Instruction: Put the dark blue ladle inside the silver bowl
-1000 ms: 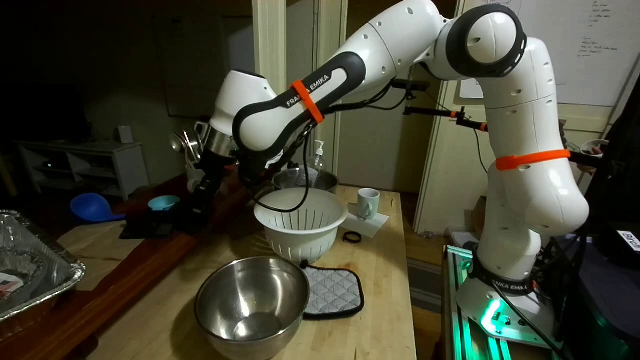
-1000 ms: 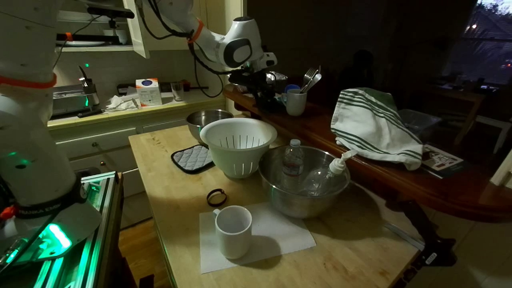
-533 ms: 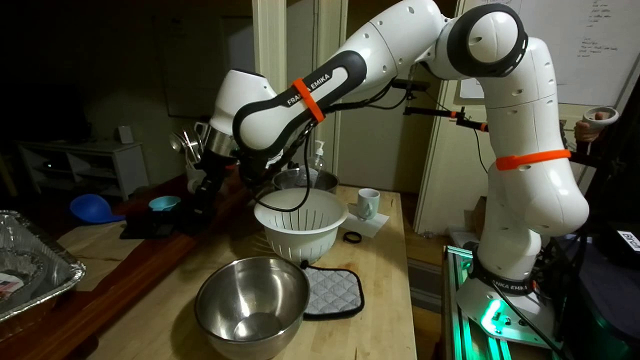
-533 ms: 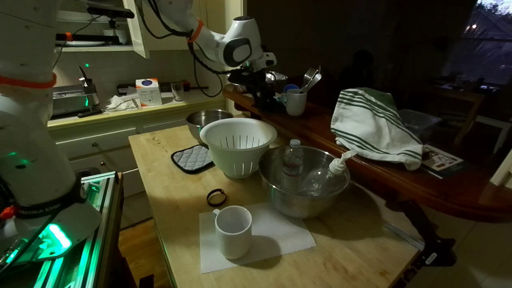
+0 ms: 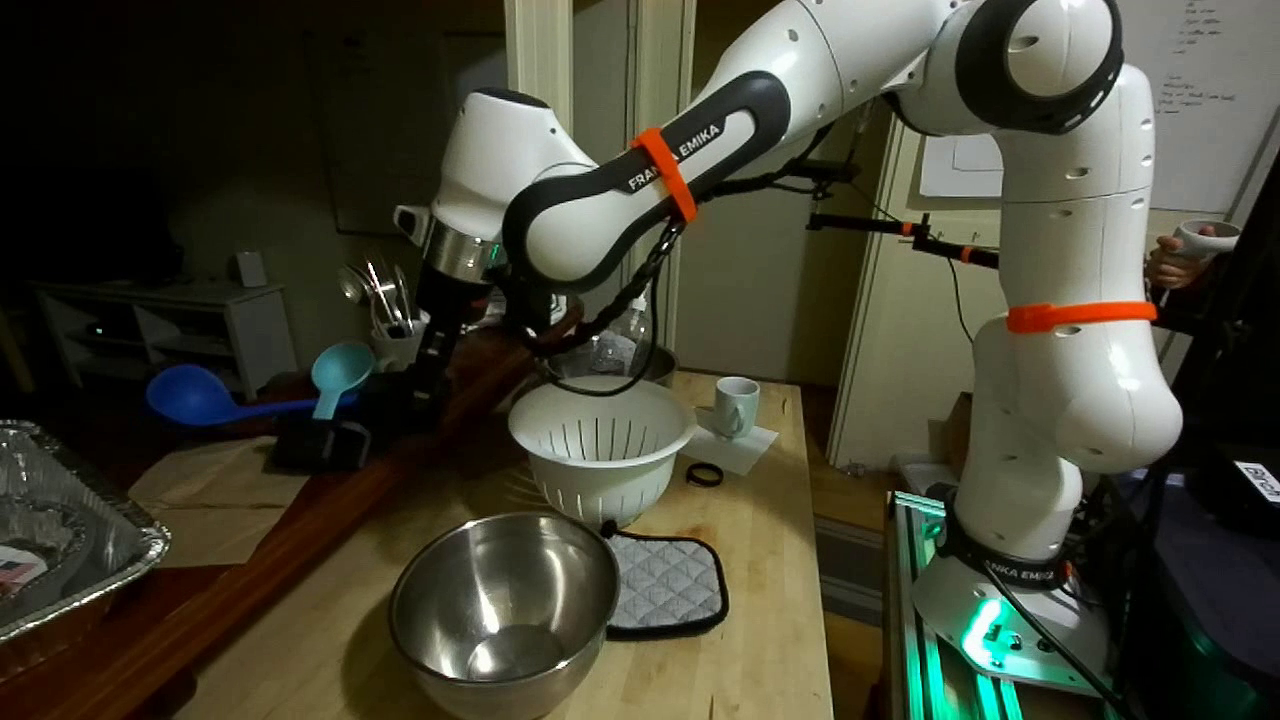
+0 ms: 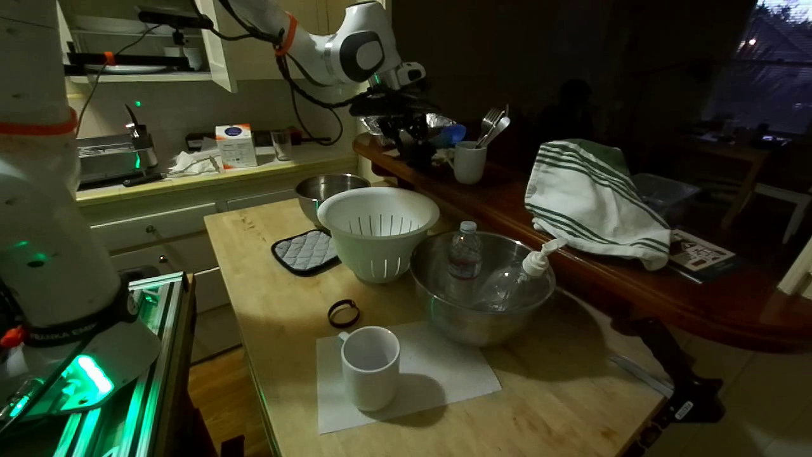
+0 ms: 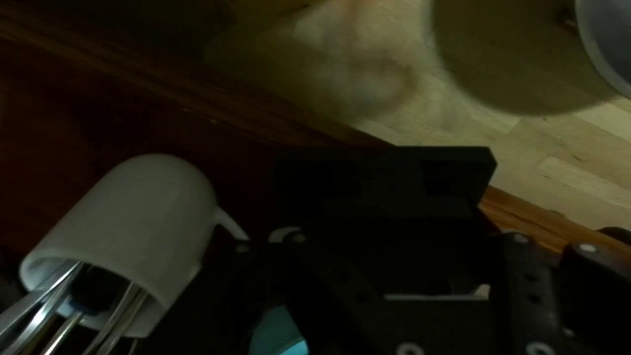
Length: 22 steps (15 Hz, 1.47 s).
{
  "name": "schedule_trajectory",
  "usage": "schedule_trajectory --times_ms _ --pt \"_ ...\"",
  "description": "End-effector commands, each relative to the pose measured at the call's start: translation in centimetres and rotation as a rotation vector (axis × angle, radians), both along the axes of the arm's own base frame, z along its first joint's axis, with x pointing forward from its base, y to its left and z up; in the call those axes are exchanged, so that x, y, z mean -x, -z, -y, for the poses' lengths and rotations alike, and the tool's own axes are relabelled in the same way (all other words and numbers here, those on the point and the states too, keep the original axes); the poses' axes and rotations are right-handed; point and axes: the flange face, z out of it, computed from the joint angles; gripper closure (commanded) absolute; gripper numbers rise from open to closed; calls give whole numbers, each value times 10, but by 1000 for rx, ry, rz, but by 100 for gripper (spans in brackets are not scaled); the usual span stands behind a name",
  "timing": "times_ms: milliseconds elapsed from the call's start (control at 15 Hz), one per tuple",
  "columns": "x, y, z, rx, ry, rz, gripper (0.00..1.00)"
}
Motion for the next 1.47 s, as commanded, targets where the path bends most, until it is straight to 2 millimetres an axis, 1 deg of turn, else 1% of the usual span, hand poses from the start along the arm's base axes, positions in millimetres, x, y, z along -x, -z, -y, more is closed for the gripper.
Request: schedule_trajectory --times_ms 0,267,467,667,933,1133,1333,1400 --pt "3 -16 4 57 4 84 59" --pt "-10 -15 5 82 -28 86 59" --pt "-18 -16 3 168 -54 86 59" --pt "-32 -24 -2 245 -97 118 59" --pt "-52 -37 -14 328 -119 166 59" --pt "-63 -45 -23 347 -125 188 59" --pt "-66 -47 -38 321 -137 166 59" --pt "-63 -48 -45 317 -142 159 59"
